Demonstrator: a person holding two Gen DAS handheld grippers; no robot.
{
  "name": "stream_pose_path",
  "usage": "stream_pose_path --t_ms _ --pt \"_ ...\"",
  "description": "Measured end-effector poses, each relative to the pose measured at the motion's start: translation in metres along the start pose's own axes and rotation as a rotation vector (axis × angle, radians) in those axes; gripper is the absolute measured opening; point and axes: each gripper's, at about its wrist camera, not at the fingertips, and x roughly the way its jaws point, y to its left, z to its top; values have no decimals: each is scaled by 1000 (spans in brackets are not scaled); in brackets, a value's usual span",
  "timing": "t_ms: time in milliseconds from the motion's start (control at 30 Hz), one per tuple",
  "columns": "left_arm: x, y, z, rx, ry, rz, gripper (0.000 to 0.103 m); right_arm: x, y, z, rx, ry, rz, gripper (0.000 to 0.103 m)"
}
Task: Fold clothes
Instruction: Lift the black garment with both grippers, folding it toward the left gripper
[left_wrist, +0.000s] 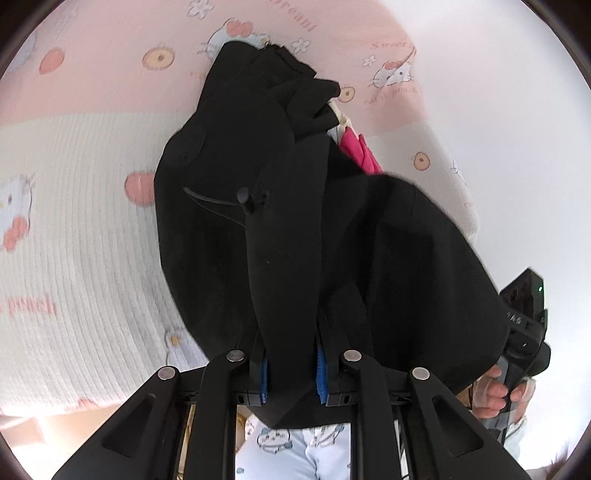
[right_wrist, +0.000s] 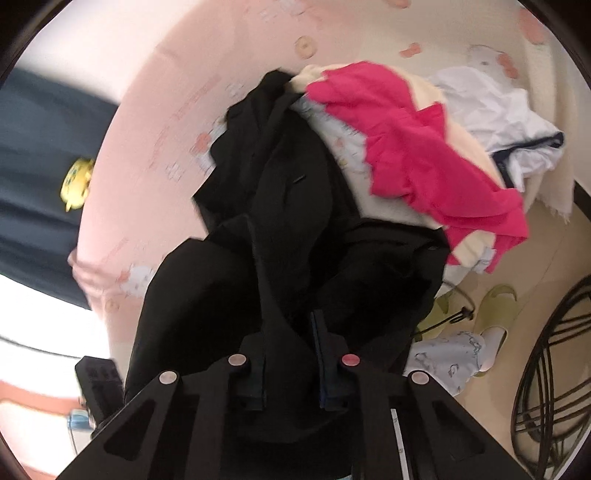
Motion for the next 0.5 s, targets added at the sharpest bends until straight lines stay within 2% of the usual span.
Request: stream_pose_path --t_ms 200,333,500 --pt "3 25 -34 -82 28 -19 16 -4 30 -34 -174 90 -28 16" --pt "-5 28 -43 -94 4 -8 16 -10 44 -66 -283 127 -75 16" --pt "-15 21 -47 -79 -23 -10 16 -21 47 -84 -339 105 -68 16"
